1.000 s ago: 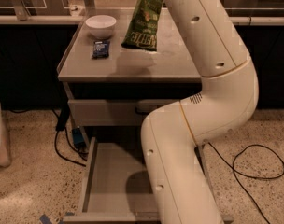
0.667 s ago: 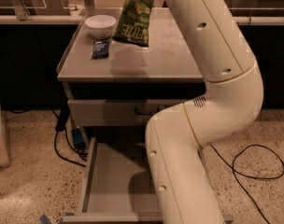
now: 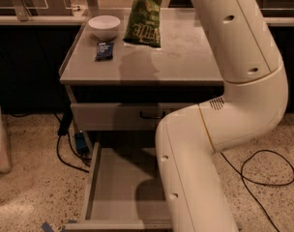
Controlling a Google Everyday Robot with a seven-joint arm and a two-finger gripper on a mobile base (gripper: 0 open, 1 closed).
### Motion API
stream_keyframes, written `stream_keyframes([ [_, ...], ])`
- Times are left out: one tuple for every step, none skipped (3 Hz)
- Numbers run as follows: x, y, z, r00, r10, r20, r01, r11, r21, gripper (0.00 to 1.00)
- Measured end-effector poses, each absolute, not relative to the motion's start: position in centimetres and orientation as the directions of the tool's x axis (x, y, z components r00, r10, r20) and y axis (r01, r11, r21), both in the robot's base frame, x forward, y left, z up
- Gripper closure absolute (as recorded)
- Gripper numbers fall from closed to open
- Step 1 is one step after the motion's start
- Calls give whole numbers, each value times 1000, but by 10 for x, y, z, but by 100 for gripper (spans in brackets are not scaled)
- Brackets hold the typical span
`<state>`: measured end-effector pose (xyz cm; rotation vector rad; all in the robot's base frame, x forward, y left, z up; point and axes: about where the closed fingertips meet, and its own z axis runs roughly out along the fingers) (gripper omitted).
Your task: Place green jalapeno chip bag into middle drawer
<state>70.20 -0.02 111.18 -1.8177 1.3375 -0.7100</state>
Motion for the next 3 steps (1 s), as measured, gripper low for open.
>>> stream_keyframes([
  [661,-5,1140,283,-959,8,-516,-159,-842,100],
  [623,-4,1164,271,-963,4,-493,-142,-859,100],
  [584,0,1182,254,-967,-3,-472,-122,-873,100],
])
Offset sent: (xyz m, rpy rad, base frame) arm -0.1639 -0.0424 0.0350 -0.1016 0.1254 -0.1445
